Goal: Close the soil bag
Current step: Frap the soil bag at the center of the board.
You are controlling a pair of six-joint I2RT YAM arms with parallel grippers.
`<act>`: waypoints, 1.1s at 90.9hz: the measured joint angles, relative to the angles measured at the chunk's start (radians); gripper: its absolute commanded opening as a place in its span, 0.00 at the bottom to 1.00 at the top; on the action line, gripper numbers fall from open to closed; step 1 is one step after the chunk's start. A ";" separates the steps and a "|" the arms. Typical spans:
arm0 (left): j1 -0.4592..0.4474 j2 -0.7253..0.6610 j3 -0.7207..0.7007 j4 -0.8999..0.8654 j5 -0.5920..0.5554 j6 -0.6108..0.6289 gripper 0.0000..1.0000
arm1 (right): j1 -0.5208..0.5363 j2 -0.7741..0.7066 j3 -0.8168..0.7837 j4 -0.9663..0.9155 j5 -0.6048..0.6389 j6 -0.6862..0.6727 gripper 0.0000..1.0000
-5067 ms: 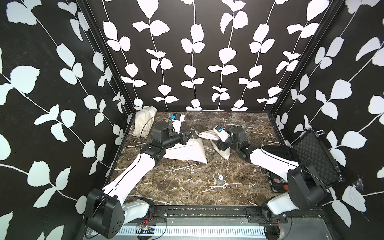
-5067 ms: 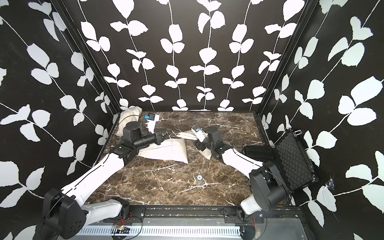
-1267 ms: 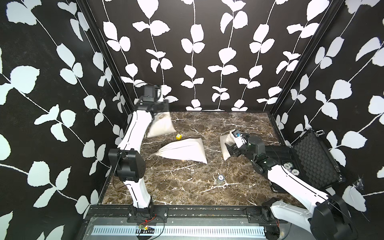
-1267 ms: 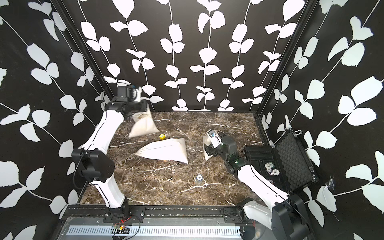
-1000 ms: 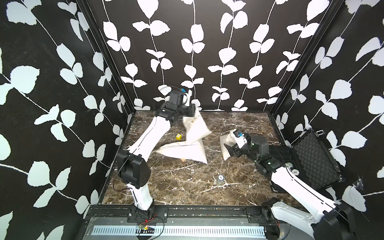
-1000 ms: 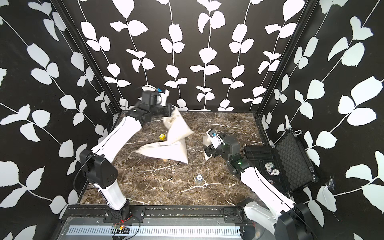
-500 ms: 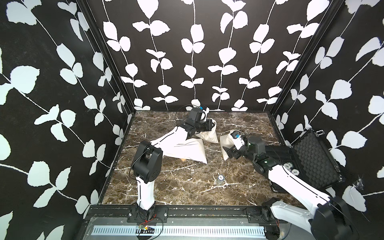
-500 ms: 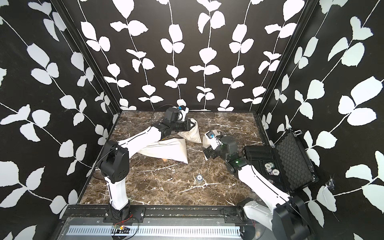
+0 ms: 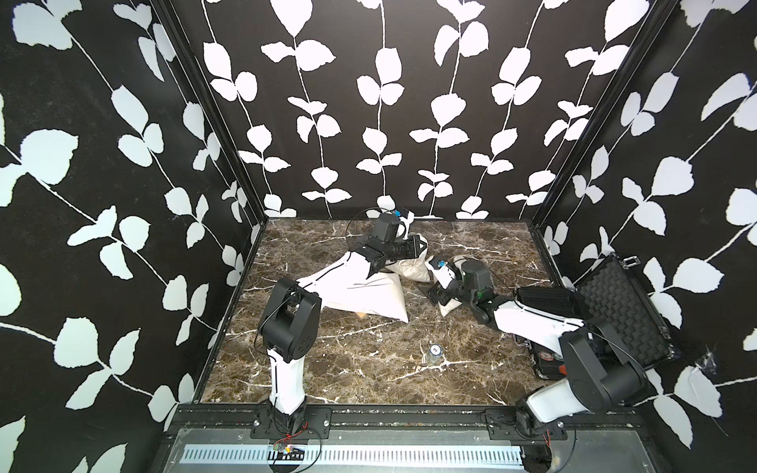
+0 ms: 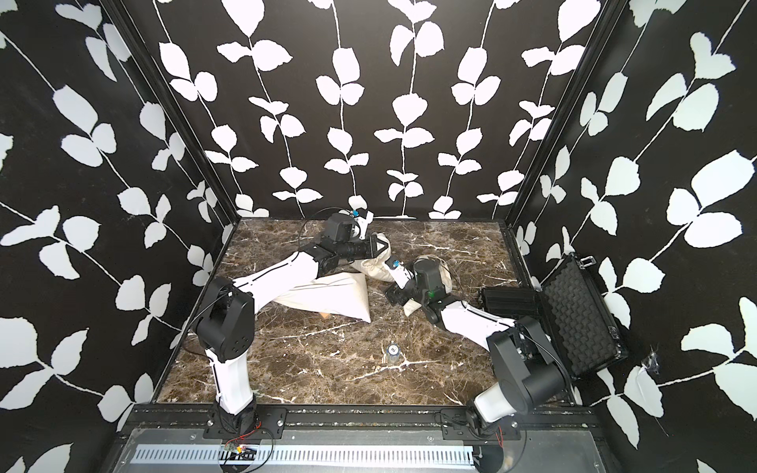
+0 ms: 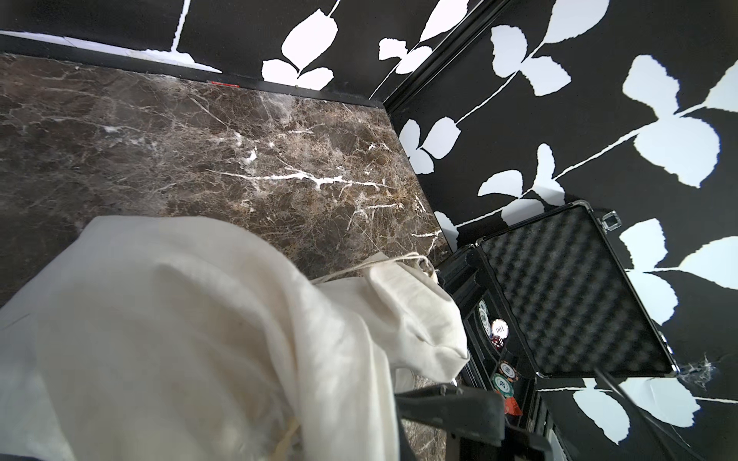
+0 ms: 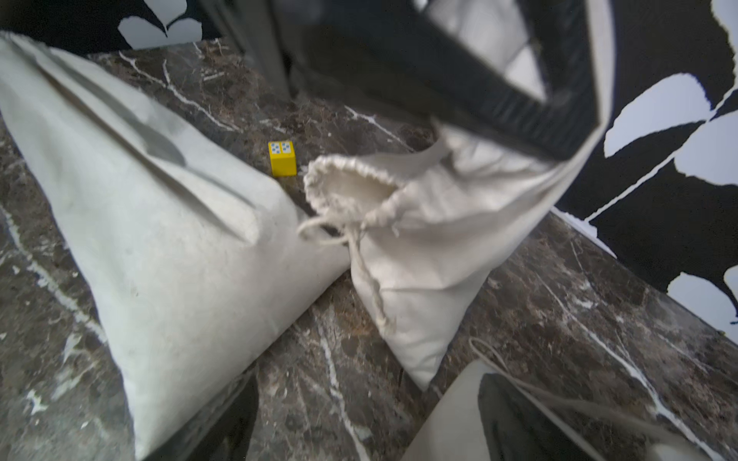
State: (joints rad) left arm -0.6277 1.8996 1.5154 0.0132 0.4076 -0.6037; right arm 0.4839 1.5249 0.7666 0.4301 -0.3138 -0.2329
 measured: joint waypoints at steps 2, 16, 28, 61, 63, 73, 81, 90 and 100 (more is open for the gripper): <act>0.000 -0.002 0.000 0.000 0.000 0.000 0.00 | 0.000 0.008 0.005 0.018 -0.002 0.002 0.81; 0.000 -0.005 0.000 0.000 0.006 -0.003 0.00 | 0.000 0.081 0.040 0.114 -0.014 0.017 0.71; 0.000 -0.005 0.000 -0.001 0.013 -0.003 0.00 | 0.000 0.148 0.052 0.168 -0.027 0.029 0.64; 0.002 -0.006 0.002 -0.019 -0.008 0.022 0.00 | 0.000 0.153 0.031 0.267 -0.062 0.102 0.00; 0.005 -0.006 0.003 -0.024 -0.013 0.026 0.00 | 0.000 0.129 0.018 0.260 -0.061 0.103 0.00; 0.027 -0.006 0.016 -0.066 -0.064 0.070 0.00 | -0.002 -0.055 -0.038 0.172 -0.027 0.089 0.00; 0.062 -0.005 0.037 -0.108 -0.106 0.100 0.06 | -0.006 -0.213 -0.039 0.074 0.017 0.063 0.00; 0.113 -0.005 0.059 -0.135 -0.138 0.124 0.16 | -0.008 -0.350 -0.005 -0.055 0.070 0.030 0.00; 0.134 -0.005 0.083 -0.151 -0.156 0.161 0.30 | -0.009 -0.384 0.095 -0.212 0.106 -0.006 0.00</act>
State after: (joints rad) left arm -0.4938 1.8942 1.5982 -0.1375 0.2516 -0.4427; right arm 0.4747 1.1408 0.8616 0.2176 -0.2081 -0.2386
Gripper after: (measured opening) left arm 0.240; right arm 0.047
